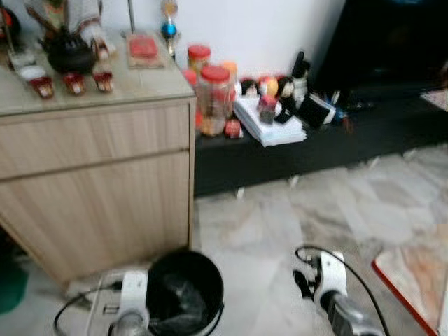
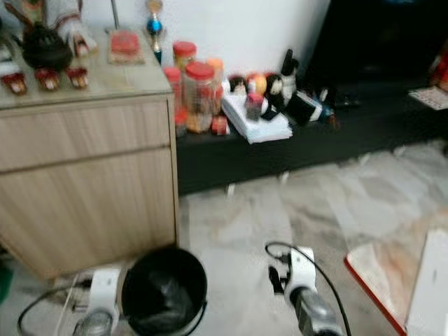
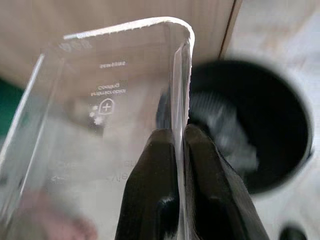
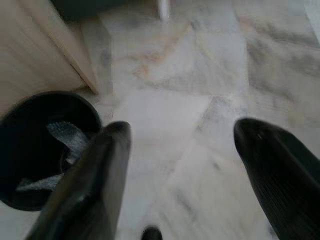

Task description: Picking trash to rubbish bin

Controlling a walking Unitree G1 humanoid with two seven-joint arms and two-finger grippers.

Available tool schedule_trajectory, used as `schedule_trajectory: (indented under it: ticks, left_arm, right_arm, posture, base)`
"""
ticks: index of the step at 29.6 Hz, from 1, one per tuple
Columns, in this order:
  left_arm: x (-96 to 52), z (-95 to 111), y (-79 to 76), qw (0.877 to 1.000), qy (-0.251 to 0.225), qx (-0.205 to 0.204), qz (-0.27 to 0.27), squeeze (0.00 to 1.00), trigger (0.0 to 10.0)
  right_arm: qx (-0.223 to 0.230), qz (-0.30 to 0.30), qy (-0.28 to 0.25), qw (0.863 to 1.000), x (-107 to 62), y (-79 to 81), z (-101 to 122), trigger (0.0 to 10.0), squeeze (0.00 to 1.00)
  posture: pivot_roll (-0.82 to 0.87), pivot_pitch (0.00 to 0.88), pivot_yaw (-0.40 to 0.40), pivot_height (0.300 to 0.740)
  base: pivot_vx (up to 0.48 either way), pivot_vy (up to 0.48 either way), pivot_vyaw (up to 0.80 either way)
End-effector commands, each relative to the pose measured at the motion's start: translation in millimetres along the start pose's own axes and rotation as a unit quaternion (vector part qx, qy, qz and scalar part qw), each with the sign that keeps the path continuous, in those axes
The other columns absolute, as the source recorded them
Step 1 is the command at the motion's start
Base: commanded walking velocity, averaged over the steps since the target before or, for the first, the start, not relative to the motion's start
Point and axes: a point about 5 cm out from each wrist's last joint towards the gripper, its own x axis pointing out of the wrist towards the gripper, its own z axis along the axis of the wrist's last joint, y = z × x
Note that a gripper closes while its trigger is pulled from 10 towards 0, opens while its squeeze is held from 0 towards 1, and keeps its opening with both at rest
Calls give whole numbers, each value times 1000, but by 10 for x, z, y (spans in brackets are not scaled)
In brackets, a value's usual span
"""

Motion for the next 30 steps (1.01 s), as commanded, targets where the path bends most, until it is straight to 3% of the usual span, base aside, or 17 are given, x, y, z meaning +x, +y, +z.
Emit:
schedule_trajectory:
  ticks: [1, 5, 8, 10, 16, 24, 26, 27, 28, 29, 30]
  left_arm:
    - [19, 82, 22, 1000, -19, -2, 7, 0, 10000]
    - [88, 421, -21, 997, -71, -15, -17, 0, 10000]
    - [108, 645, -139, 993, -101, -18, -64, 0, 10000]
    - [107, 669, -158, 992, -104, -24, -72, 0, 10000]
    - [71, 773, -377, 982, -116, -55, -139, 0, 10000]
    - [51, 766, -471, 977, -108, -59, -172, 0, 10000]
    - [47, 780, -486, 975, -110, -61, -181, 165, 10000]
    - [45, 793, -495, 974, -112, -63, -185, 471, 10000]
    - [44, 801, -502, 974, -113, -63, -188, 471, 10000]
    - [41, 811, -514, 972, -114, -67, -195, 1000, 10000]
    - [39, 815, -519, 971, -114, -67, -197, 1000, 10000]
  right_arm:
    - [-21, 21, -11, 1000, 31, 42, 118, 10000, 0]
    - [-42, 85, -27, 995, 97, 217, 321, 10000, 0]
    - [-73, 175, -35, 981, 132, 456, 457, 10000, 0]
    - [-72, 192, -36, 978, 135, 495, 476, 10000, 0]
    - [-108, 290, -52, 950, 122, 737, 602, 10000, 0]
    - [-112, 292, -54, 948, 105, 689, 605, 10000, 0]
    - [-112, 293, -53, 948, 96, 665, 594, 10000, 0]
    - [-112, 293, -52, 948, 90, 650, 587, 10000, 0]
    - [-111, 293, -52, 948, 87, 640, 583, 10000, 0]
    - [-110, 291, -51, 949, 81, 622, 571, 10000, 0]
    - [-110, 290, -51, 949, 79, 614, 565, 10000, 0]
  posture:
    - [-82, 0, -131, 740]
    - [-88, 0, -136, 740]
    - [-93, 2, -140, 740]
    - [-93, 2, -140, 740]
    - [-114, 13, -149, 740]
    - [-137, 32, -164, 740]
    - [-140, 35, -165, 740]
    - [-144, 40, -167, 740]
    - [-144, 40, -167, 740]
    - [-148, 45, -169, 740]
    - [-152, 52, -171, 740]
  base:
    - [0, 0, 0]
    - [0, 0, 0]
    - [0, 0, 0]
    - [0, 0, 0]
    - [0, 0, 0]
    - [0, 0, 0]
    - [0, 0, 0]
    - [0, 0, 0]
    - [0, 0, 0]
    - [0, 0, 0]
    - [0, 0, 0]
